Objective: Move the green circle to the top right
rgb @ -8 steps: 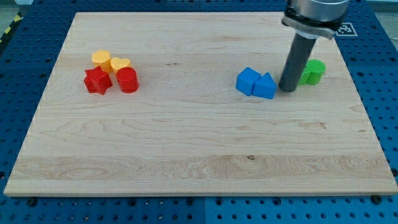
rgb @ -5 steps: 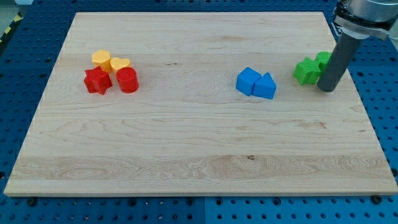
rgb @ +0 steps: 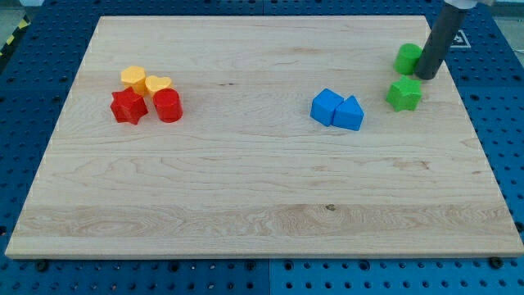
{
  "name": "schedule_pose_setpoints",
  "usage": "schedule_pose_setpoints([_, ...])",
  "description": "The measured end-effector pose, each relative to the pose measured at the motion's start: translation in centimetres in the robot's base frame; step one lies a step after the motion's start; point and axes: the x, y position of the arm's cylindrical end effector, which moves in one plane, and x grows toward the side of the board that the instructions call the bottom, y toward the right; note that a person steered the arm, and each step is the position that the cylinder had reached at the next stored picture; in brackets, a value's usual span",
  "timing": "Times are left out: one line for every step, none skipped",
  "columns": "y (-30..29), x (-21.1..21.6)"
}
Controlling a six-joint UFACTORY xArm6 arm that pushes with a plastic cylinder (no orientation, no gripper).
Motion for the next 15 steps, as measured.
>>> schedule_pose_setpoints([-2.4, -0.3])
schedule_pose_setpoints([-5.9, -0.3])
schedule_pose_setpoints([-6.2, -1.4])
schedule_pose_setpoints([-5.3, -1.8])
schedule_pose_setpoints([-4.9, -1.2])
schedule_pose_setpoints([-4.5, -0.6])
schedule_pose_setpoints([-4.0, -0.7])
schedule_pose_setpoints([-2.9, -1.4])
schedule_pose_setpoints([-1.1, -2.2])
schedule_pose_setpoints([0.8, -2.8])
schedule_pose_setpoints([1.4, -3.4])
schedule_pose_setpoints([1.2, -3.4])
schedule_pose_setpoints([1.1, -3.6])
schedule_pose_setpoints([0.2, -3.3])
schedule_pose_setpoints([-1.0, -2.9])
